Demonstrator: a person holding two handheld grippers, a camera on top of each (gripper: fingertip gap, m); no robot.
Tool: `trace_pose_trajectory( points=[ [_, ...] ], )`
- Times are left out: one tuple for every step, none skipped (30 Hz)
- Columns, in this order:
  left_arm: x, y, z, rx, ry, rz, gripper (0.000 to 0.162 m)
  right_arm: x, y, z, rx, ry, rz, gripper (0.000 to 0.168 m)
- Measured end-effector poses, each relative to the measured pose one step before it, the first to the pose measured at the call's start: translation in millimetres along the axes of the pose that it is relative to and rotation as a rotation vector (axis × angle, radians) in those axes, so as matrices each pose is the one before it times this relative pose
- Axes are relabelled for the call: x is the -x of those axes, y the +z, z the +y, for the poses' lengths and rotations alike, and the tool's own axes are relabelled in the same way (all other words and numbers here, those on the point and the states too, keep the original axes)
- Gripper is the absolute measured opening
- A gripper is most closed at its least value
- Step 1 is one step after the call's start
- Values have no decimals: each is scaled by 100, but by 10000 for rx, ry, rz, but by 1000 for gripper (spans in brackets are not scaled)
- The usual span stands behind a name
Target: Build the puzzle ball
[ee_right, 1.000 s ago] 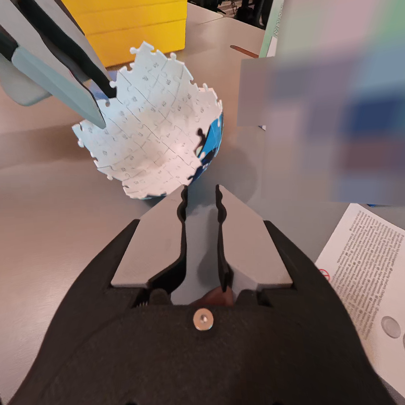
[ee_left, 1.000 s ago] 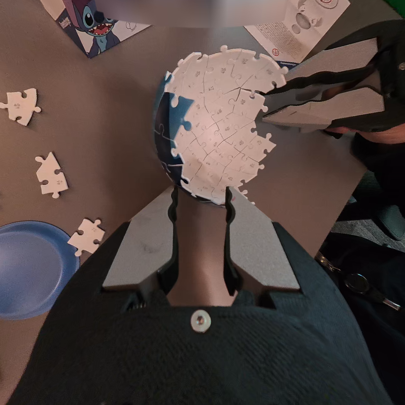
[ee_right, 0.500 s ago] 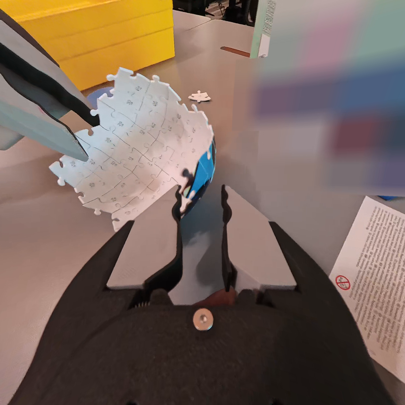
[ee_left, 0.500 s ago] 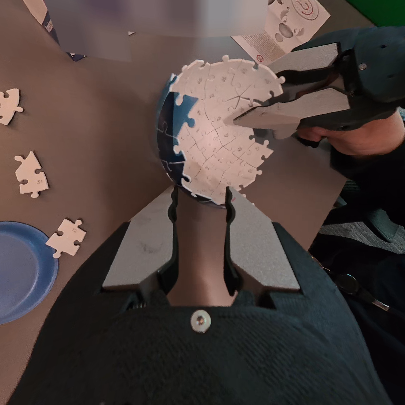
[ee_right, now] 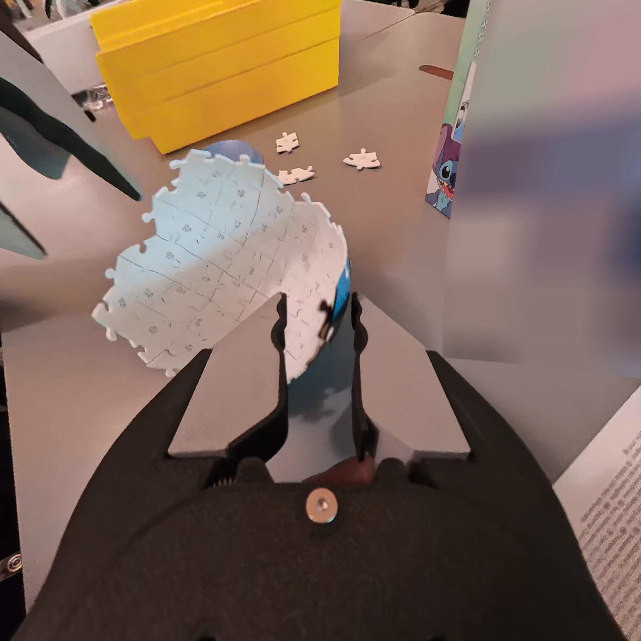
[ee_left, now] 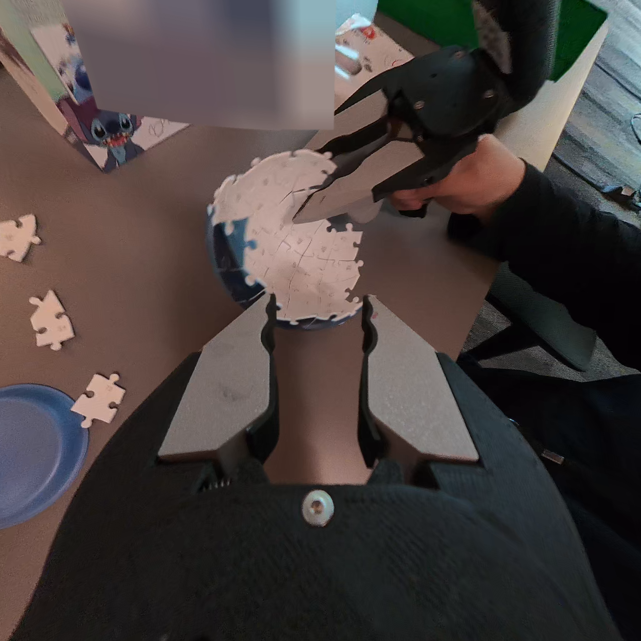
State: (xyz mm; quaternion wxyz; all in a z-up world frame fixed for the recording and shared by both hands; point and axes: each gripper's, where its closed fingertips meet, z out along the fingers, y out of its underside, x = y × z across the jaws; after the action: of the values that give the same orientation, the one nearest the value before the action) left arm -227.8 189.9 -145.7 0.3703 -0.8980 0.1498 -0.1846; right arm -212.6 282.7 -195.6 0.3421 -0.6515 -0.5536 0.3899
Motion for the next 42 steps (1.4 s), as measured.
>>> trace_pose_trajectory(
  points=[
    [-98, -415, -541, -84, 168, -91, 48, -103, 51, -160, 17, -21, -111, 34],
    [-21, -412, -618, -91, 198, -117, 48, -68, 80, -116, 47, -41, -118, 35],
    [21, -392, -692, -89, 214, -105, 48, -65, 106, -124, 38, -40, -100, 36],
    [152, -333, -732, -60, 227, -120, 48, -62, 103, -195, -10, -3, -77, 36],
    [386, -294, -741, -31, 240, -192, 48, 14, 99, -203, -13, -1, -109, 36],
    [741, -219, -705, -16, 209, -309, 47, -58, 128, -111, 38, -35, -36, 36],
    [964, -169, -584, 18, 84, -358, 47, -202, 122, -109, 33, -51, 80, 36],
    [753, -154, -443, 40, -63, -174, 47, -156, 82, -112, 4, -45, 76, 36],
    [322, -178, -466, -53, -111, 82, 47, 18, 33, -143, -20, -32, -33, 36],
    [183, -182, -457, -136, -103, 128, 46, 56, -14, -165, -43, -6, -54, 37],
    [289, -143, -288, -79, -59, 21, 44, -61, -78, -177, -48, 2, 0, 38],
    [444, -49, -58, 23, -9, -106, 44, -130, -115, -205, -55, 6, 25, 38],
    [497, 42, 62, 69, 14, -133, 44, -104, -131, -240, -71, 20, -6, 39],
    [485, 110, 77, 45, -12, -88, 44, -62, -147, -269, -84, 39, -19, 39],
    [440, 169, 95, 37, -69, -17, 44, -98, -130, -265, -94, 36, 11, 40],
    [467, 199, 170, 60, -125, 7, 43, -77, -141, -263, -100, 28, 13, 41],
    [567, 219, 203, 55, -128, -29, 44, 8, -141, -230, -97, 18, -5, 41],
    [684, 204, 174, 13, -110, -89, 43, -3, -155, -185, -96, 1, 12, 42],
    [829, 202, 59, -75, -125, -163, 41, -20, -193, -152, -114, -11, 42, 43],
    [969, 161, -7, -143, -161, -229, 40, -17, -197, -85, -122, -11, 38, 45],
    [951, 155, -46, -164, -170, -204, 39, -13, -201, 37, -86, -3, 23, 45],
    [960, 191, -34, -146, -150, -215, 38, -75, -197, 147, -34, 16, 36, 45],
    [851, 269, 62, -63, -97, -195, 38, -105, -191, 158, -19, 39, 55, 45],
    [747, 395, 182, 28, -37, -184, 38, -82, -195, 134, -30, 55, 39, 46],
    [620, 539, 319, 131, 20, -143, 38, -1, -184, 94, -37, 55, 4, 46],
    [495, 683, 456, 220, 20, -96, 38, 19, -171, 66, -40, 45, 1, 46],
    [271, 755, 660, 344, -36, 16, 38, 36, -154, 32, -50, 31, 13, 46],
    [38, 711, 746, 393, -58, 110, 38, 81, -136, 29, -41, 21, -1, 46],
    [-144, 588, 639, 322, -46, 167, 38, 98, -122, 46, -22, 12, -9, 46],
    [-237, 434, 466, 197, -42, 160, 38, 77, -110, 56, -21, -6, 10, 47],
    [-294, 285, 291, 70, -8, 145, 38, 58, -112, 44, -24, -22, 24, 47],
    [-356, 196, 188, 16, 22, 154, 38, 39, -117, 32, -31, -11, 21, 47],
    [-304, 163, 146, 14, 8, 130, 38, 36, -103, -4, -41, 17, 4, 47],
    [-275, 167, 197, 74, 17, 111, 38, 72, -90, -19, -55, 39, -33, 48],
    [-178, 184, 332, 156, 30, 54, 37, 131, -49, -23, -55, 45, -64, 48],
    [-96, 170, 301, 156, 42, 2, 37, 117, -37, 17, -37, 35, -53, 48],
    [-73, 110, 203, 89, 30, -4, 37, 103, -38, 58, -17, 5, -31, 48],
    [-108, 51, 66, 42, 15, 47, 37, 70, -59, 71, -15, -30, -11, 49],
    [-96, -34, -138, -42, 22, 68, 37, 32, -95, 96, -21, -45, 4, 49],
    [30, -80, -308, -78, 75, 9, 37, -22, -94, 98, -28, -26, 7, 49],
    [150, -91, -421, -70, 164, -81, 37, -34, -79, 106, -35, 13, -10, 49],
    [224, -62, -424, -24, 220, -134, 37, -56, -50, 127, -42, 52, -30, 49]
  ],
)
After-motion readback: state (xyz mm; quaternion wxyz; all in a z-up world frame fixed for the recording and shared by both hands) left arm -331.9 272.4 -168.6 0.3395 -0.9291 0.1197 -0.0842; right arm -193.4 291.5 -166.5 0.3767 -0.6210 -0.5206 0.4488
